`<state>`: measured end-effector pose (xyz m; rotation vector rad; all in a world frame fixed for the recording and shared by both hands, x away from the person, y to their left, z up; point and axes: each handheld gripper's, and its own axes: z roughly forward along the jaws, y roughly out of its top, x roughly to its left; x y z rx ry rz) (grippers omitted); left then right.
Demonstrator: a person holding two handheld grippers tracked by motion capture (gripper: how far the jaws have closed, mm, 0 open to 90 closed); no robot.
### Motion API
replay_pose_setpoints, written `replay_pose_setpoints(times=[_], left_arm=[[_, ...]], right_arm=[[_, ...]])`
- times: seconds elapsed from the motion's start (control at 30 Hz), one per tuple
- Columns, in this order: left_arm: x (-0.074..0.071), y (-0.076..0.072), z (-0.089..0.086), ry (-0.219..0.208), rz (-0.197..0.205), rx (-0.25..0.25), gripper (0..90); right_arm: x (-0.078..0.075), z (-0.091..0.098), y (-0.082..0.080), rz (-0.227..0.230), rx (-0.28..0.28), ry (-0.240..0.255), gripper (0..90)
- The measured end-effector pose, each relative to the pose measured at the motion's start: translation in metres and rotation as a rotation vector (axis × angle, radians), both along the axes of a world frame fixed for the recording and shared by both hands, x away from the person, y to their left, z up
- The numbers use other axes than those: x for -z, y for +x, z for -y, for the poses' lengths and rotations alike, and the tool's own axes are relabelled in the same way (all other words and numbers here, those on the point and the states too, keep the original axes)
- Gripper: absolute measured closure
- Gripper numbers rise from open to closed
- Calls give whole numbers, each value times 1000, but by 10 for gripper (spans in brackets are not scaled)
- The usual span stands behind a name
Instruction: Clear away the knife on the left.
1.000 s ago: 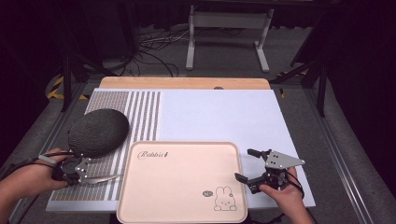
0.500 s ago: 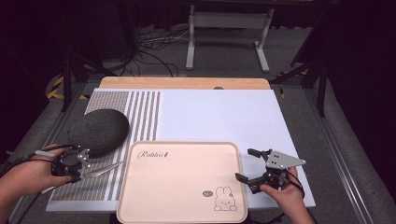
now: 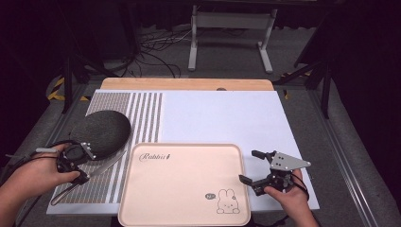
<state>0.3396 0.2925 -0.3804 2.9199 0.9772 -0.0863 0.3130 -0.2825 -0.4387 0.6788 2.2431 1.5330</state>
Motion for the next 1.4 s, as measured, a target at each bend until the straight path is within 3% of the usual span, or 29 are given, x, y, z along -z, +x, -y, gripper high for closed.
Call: replay_pose_setpoints(times=[0.13,0.27,0.6,0.8,1.4], left_arm=[[-4,-1,5,-42,-11,-36,805],[-7,-3,11,-64,-9,-34,804],[-11,-6,39,-174,-37,-69,804],[-10,-8,55,-191,-58,-83,804],[2,-10,97,-261,-79,-63,804]], right_arm=[[0,1,0,1,1,3,29],[0,1,0,-2,0,6,28],[0,2,0,-2,-3,10,28],[0,3,0,-2,-1,11,29],[0,4,-1,-2,2,8,28]])
